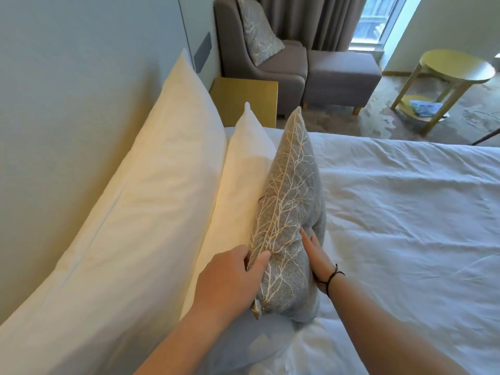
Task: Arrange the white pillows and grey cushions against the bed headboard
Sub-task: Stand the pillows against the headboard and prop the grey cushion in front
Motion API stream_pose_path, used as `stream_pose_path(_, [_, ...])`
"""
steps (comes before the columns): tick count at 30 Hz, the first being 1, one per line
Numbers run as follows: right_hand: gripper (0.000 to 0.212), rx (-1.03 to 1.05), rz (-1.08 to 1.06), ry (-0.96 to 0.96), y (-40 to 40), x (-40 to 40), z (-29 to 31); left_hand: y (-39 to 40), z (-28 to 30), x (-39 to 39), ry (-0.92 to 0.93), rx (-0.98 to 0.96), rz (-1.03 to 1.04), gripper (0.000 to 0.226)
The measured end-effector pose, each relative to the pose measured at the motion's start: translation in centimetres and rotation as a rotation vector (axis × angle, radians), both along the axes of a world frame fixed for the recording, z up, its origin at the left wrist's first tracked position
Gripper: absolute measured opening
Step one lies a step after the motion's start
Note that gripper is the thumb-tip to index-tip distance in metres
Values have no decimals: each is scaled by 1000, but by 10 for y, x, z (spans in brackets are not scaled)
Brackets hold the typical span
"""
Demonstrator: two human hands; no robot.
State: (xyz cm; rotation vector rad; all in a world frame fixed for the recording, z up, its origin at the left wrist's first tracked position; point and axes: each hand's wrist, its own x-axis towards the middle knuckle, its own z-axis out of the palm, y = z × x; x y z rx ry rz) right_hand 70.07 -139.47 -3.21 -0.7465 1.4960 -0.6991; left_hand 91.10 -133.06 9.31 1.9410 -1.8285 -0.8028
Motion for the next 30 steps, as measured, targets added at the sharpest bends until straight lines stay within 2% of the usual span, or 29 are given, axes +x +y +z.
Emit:
stream_pose_path(3, [100,-6,-10,107,4,-3,18,14,2,14,-75,-30,34,58])
stream_pose_path(6, [72,-84,-113,244,7,-2,38,35,-3,37,-121,6,61,47])
stream_pose_path(8, [61,-160,-199,297,16,10,61,57,-12,51,-181,72,95,51])
stream_pose_path(9, [63,-202,-212,290,24,21,74,70,-17,56,-199,126,110,57])
stream_pose_path(11, [81,-261,-166,269,45,45,98,97,-26,62,-190,209,133,67])
stream_pose_path(13, [102,-275,-68,336,64,64,116,120,-33,66,-131,218,170,67])
stream_pose_path(15, [114,-262,43,439,76,73,124,136,-38,71,-76,221,218,70])
stream_pose_path(18, [113,-218,164,516,82,76,127,150,-46,77,-49,216,283,71])
stream_pose_path(21, [106,-195,209,519,81,75,125,157,-51,79,-12,244,309,59])
stream_pose_path(24, [105,-200,213,508,78,73,121,160,-49,83,-112,272,278,49])
stream_pose_path(30, [102,-226,186,508,80,74,115,176,-41,111,-221,216,205,54])
